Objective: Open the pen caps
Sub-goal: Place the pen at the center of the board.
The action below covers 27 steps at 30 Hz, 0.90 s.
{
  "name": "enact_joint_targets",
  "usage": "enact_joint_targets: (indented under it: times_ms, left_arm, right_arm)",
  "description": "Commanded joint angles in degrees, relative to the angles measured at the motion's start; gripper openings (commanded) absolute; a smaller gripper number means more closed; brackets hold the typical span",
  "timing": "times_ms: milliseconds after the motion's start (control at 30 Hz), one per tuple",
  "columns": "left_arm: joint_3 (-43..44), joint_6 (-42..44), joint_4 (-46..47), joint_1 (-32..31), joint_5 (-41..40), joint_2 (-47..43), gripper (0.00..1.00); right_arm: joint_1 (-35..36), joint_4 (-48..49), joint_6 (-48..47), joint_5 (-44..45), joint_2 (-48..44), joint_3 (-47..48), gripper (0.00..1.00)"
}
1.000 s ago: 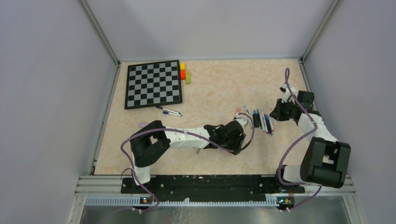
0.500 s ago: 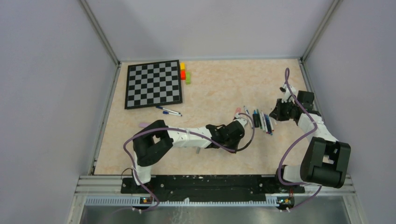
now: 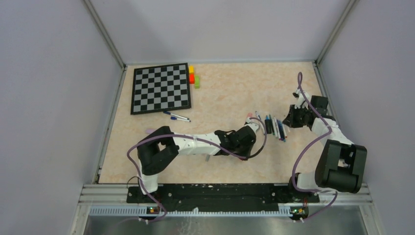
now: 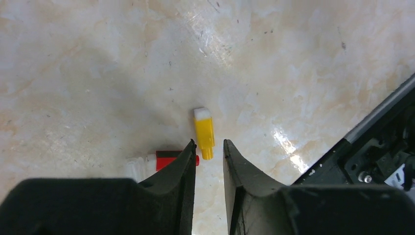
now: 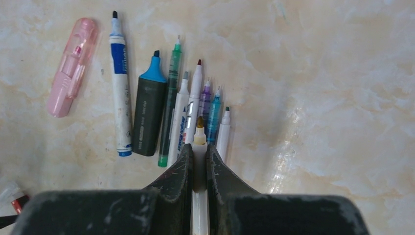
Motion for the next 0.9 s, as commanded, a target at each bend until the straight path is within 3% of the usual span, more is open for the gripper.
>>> enact_joint_targets:
  times_ms: [0,400,667,800,867]
  left_arm:
    - [-1.5,1.6,4.0,0.1,-1.9,-7.6,0.32]
    - [-17.0,4.7,12.6,0.1,-13.0,-25.0,0.48]
    - [-27.4,4.0,16.9,1.1,-18.9,-35.4,0.75]
    - [-30.8,2.5,17.3,1.8,-20.7,-40.0,0.96]
    - [-32.3,2.4,18.0,2.3,-20.8,-41.7,0.99]
  right_arm:
    - [-0.7,2.1,1.2,4.1,2.4,1.7,0.00]
    - [-1.3,0.5,1.9,8.5,8.6,4.5,0.01]
    - [-2.4,-0.2,2.4,8.0,10.9,5.1,0.08]
    - [-2.6,-0.4,2.4,7.5,11.7,5.3,0.11]
    - [-2.7,-0.6,2.4,7.3,11.9,5.4,0.12]
